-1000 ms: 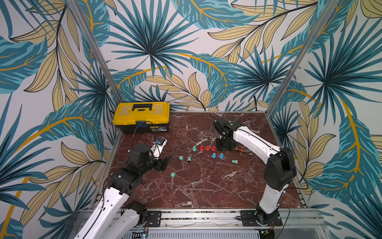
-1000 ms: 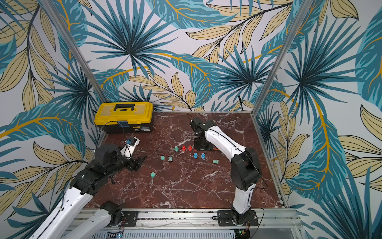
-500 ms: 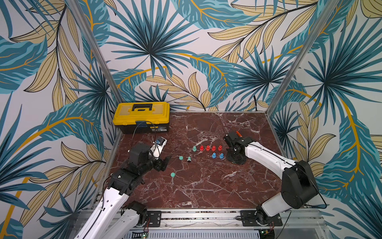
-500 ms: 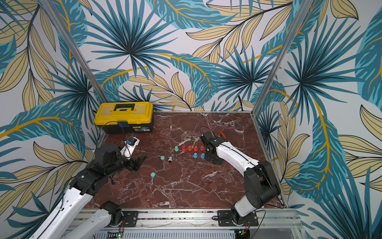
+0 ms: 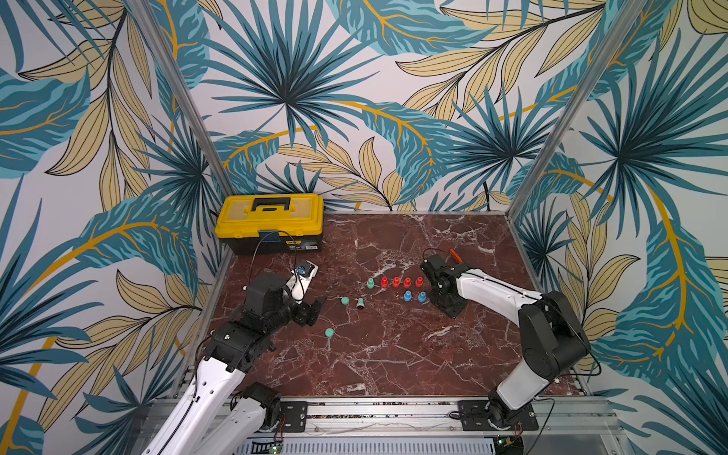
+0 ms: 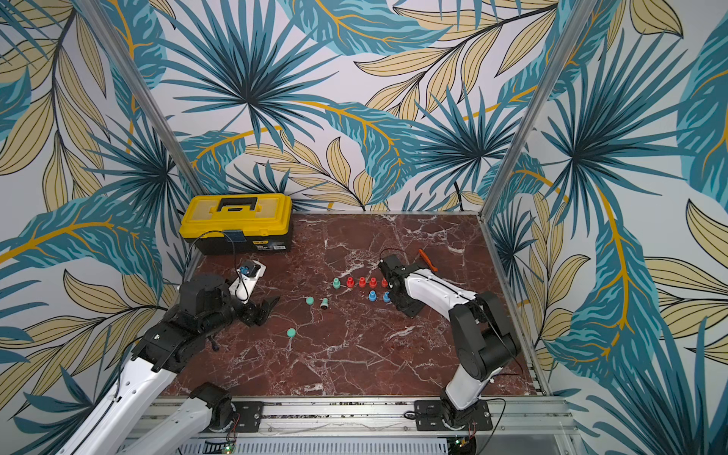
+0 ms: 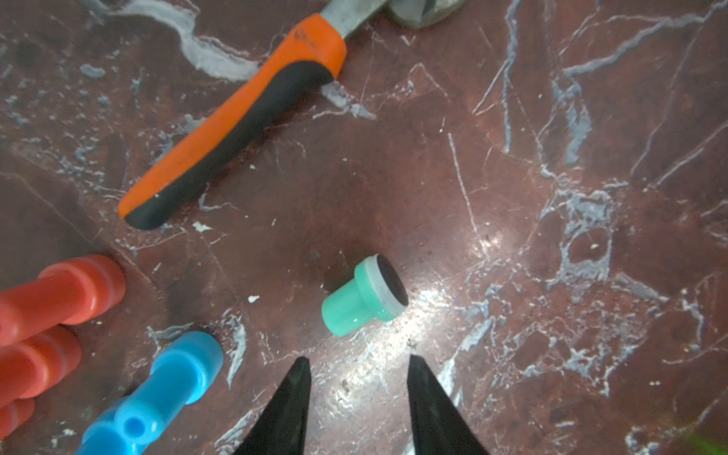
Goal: Close the stamp cap
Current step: Pick up the stamp from the center of the board.
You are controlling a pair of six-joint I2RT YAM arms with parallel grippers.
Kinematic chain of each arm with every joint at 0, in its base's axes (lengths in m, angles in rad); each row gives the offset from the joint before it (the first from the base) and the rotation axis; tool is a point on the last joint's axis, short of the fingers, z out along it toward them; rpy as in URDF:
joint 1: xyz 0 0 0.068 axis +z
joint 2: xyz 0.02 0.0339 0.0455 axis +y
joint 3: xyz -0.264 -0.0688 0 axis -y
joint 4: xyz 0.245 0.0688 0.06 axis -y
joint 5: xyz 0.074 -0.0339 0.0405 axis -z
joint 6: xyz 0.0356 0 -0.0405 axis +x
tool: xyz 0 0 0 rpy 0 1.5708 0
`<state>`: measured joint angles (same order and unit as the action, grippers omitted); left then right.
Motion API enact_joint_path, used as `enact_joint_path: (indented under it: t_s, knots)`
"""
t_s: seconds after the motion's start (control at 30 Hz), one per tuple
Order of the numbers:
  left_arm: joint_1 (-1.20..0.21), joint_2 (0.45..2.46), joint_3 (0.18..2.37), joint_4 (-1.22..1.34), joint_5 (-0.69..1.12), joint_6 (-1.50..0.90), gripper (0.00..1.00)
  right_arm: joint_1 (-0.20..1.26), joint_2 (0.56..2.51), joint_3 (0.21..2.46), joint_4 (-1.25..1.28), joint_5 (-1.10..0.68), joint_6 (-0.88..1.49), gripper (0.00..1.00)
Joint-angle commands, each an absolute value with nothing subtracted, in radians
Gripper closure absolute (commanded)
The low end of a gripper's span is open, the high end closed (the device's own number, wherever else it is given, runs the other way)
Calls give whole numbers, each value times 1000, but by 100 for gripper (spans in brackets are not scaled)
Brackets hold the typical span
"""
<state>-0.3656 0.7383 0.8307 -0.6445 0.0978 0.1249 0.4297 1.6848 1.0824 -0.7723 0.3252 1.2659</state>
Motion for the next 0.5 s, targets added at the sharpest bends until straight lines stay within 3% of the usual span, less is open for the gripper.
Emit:
enact_joint_path:
  t_s: [0.0, 0.47]
  knots:
    - [-359, 727, 822, -647, 112, 125, 15, 421, 1716, 1088, -751, 363, 1333, 57]
    - [-359, 728, 822, -648, 109, 125, 15, 401, 1779, 1095, -743, 381, 1362, 62]
